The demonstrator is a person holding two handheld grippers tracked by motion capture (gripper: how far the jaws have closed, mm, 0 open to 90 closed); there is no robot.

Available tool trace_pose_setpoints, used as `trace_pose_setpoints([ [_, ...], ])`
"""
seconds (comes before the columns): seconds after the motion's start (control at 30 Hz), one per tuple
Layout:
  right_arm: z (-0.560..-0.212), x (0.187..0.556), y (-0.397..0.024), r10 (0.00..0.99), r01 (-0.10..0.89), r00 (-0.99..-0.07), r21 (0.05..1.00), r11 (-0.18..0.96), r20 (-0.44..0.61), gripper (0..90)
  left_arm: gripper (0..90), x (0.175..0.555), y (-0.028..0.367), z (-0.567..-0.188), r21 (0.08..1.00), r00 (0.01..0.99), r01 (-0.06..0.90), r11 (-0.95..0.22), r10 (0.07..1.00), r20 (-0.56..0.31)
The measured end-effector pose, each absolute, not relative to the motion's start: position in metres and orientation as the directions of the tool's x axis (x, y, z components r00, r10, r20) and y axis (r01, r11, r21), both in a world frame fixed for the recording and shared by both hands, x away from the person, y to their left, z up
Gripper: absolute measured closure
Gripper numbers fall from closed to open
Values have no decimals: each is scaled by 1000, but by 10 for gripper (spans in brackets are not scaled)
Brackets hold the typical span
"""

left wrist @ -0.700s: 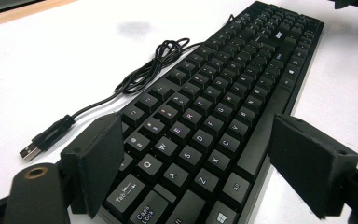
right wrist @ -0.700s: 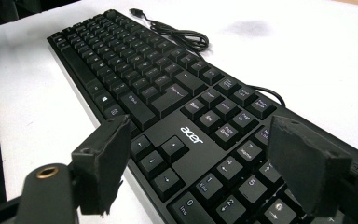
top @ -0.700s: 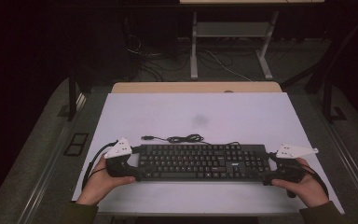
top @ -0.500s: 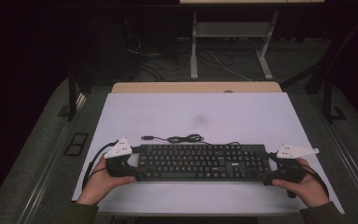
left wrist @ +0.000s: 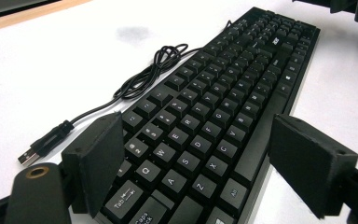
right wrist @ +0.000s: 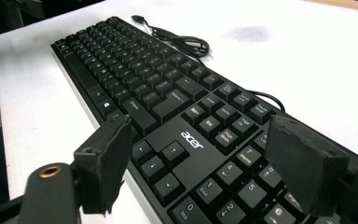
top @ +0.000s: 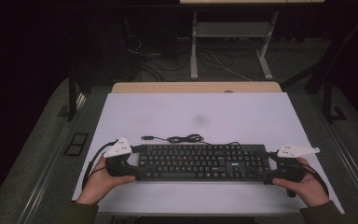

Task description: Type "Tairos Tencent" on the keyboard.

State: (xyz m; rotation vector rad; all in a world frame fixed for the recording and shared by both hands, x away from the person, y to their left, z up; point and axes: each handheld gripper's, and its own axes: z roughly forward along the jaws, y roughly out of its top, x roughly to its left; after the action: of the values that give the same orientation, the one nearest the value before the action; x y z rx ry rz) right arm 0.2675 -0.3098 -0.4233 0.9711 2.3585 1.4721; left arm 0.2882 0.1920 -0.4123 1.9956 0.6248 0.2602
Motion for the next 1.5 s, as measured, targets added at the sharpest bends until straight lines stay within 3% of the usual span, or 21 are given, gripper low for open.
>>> trace_pose_setpoints([
  [1.5,-413,290,-278,565,403,-799,881,247,207,237,188,286,192,-410,878,851,300,-373,520,-70],
])
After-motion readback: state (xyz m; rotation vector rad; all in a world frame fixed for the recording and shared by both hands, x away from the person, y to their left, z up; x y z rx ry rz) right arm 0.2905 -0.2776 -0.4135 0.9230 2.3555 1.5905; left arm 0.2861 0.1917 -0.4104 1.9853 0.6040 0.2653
